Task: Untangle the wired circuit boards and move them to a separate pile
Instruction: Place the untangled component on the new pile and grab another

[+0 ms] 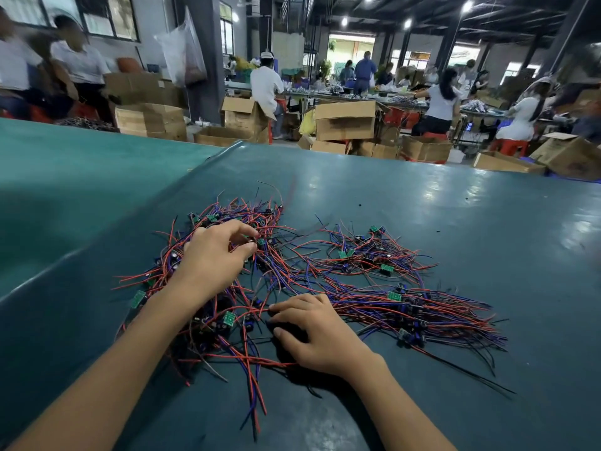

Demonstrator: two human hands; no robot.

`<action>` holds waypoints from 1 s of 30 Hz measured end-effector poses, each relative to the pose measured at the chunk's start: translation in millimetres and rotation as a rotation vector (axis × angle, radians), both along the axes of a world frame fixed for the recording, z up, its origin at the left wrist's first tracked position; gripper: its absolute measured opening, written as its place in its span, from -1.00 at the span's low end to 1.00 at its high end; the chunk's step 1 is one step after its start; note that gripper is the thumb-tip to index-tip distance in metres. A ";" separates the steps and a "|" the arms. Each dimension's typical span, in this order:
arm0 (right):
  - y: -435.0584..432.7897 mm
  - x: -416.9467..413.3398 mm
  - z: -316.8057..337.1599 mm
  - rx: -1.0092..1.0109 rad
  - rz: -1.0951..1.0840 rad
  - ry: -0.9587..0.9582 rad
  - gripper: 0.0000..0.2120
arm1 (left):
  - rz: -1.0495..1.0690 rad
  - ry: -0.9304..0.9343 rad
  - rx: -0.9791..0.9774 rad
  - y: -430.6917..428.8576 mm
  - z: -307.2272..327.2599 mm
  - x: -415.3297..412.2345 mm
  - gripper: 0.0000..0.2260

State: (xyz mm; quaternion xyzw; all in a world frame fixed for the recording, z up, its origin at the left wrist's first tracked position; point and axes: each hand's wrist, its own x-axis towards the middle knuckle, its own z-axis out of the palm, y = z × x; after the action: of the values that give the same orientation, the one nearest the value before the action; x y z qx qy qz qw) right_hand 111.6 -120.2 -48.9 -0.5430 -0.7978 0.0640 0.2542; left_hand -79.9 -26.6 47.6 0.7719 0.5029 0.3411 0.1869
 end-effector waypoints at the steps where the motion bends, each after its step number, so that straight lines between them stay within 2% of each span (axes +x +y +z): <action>1: 0.1 0.0 -0.3 0.006 -0.001 0.001 -0.72 | -0.045 -0.083 -0.037 -1.5 2.3 1.9 -0.85; 4: 0.2 -0.1 -0.9 0.019 0.003 0.013 -0.73 | -0.240 -0.433 -0.292 -5.8 9.4 6.6 -0.85; 9: -0.4 1.3 -2.3 0.092 0.007 0.100 -0.78 | -0.419 -0.689 -0.702 -8.3 14.4 7.4 -0.82; 11: -0.4 2.1 -2.7 0.174 -0.029 0.175 -0.80 | -0.467 -0.739 -0.775 -9.9 15.5 10.4 -0.80; 17: -0.2 6.6 -1.0 0.421 -0.184 0.461 -0.78 | -0.450 -0.756 -0.708 -12.9 6.2 15.3 -0.79; 20: -1.3 8.3 3.4 0.475 -0.217 0.538 -0.70 | -0.434 -0.635 -0.557 -16.6 -2.1 16.3 -0.84; 25: -0.2 3.6 8.4 0.429 -0.208 0.687 -0.68 | -0.460 -0.493 -0.468 -22.4 -14.6 21.3 -0.86; 30: -0.9 2.2 10.8 0.266 -0.165 0.982 -0.83 | -0.451 -0.475 -0.465 -27.3 -24.4 29.5 -0.95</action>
State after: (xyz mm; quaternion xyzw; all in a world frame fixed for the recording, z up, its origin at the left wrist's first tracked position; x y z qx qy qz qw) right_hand 113.9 -121.1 -38.1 -0.4729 -0.5402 0.1894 0.6698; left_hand -50.4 -53.9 23.2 0.6997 0.3274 0.3377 0.5377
